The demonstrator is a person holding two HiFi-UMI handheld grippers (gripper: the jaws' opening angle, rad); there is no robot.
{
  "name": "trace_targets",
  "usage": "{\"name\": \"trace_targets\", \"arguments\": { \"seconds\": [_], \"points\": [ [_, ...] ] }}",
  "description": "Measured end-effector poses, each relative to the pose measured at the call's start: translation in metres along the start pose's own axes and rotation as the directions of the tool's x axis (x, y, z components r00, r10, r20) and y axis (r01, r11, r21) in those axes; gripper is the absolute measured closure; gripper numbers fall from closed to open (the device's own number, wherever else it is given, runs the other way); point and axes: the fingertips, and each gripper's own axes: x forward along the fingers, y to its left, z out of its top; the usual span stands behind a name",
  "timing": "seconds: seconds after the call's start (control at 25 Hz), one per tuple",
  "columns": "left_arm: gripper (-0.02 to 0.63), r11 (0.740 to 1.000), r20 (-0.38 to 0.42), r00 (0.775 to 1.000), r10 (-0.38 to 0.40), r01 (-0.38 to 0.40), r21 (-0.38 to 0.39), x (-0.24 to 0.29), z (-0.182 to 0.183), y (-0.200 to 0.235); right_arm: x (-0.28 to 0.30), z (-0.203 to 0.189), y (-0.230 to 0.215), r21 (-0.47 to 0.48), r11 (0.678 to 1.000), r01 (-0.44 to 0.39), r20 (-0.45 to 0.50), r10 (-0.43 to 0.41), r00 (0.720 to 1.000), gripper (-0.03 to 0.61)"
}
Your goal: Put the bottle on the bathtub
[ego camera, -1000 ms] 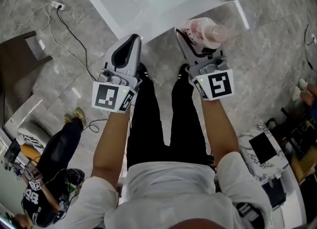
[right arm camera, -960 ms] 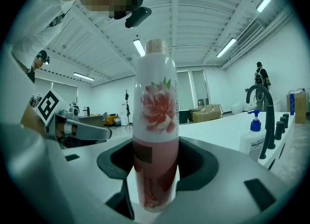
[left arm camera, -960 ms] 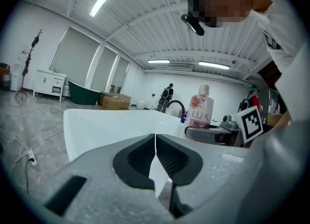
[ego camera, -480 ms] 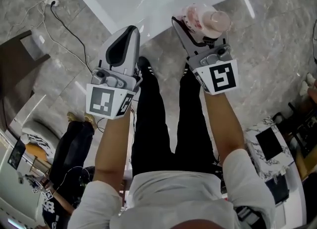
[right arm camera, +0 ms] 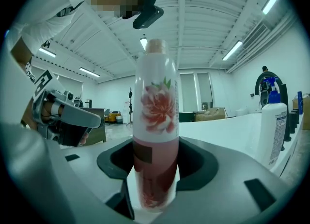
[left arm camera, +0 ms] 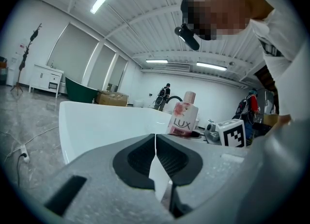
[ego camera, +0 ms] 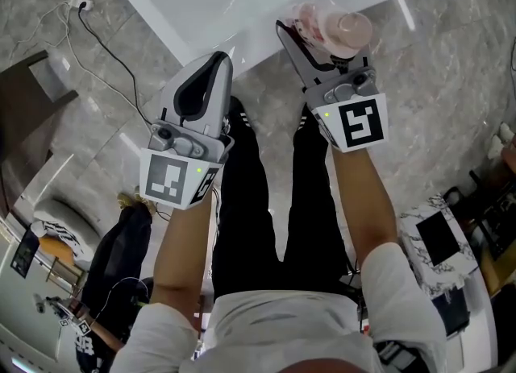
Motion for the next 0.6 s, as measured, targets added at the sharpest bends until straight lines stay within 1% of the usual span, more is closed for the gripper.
{"name": "trace_targets", "arguments": {
  "seconds": [0.08, 0.44, 0.6],
  "points": [
    [0.592, 1.0, -0.002, 1.0, -0.001, 0.001, 0.0, 0.001, 0.0, 0.003, 0.004, -0.003, 0.001, -0.017, 1.0, -0.007, -0.004, 0.007, 1.0, 0.342],
    [0.592, 1.0, -0.011, 1.0, -0.006, 0.006, -0.007, -0.001, -0.006, 0.003, 0.012, -0.018, 0.009, -0.018, 0.999, -0.028, -0.022, 0.027, 0.999, 0.342],
    [0.592, 1.0, -0.014, 1.0, -0.016, 0.016, -0.008, 0.003, -0.006, 0.003, 0.013, -0.017, 0.009, -0.049, 0.998, -0.027, -0.017, 0.026, 1.0, 0.342]
  ]
}}
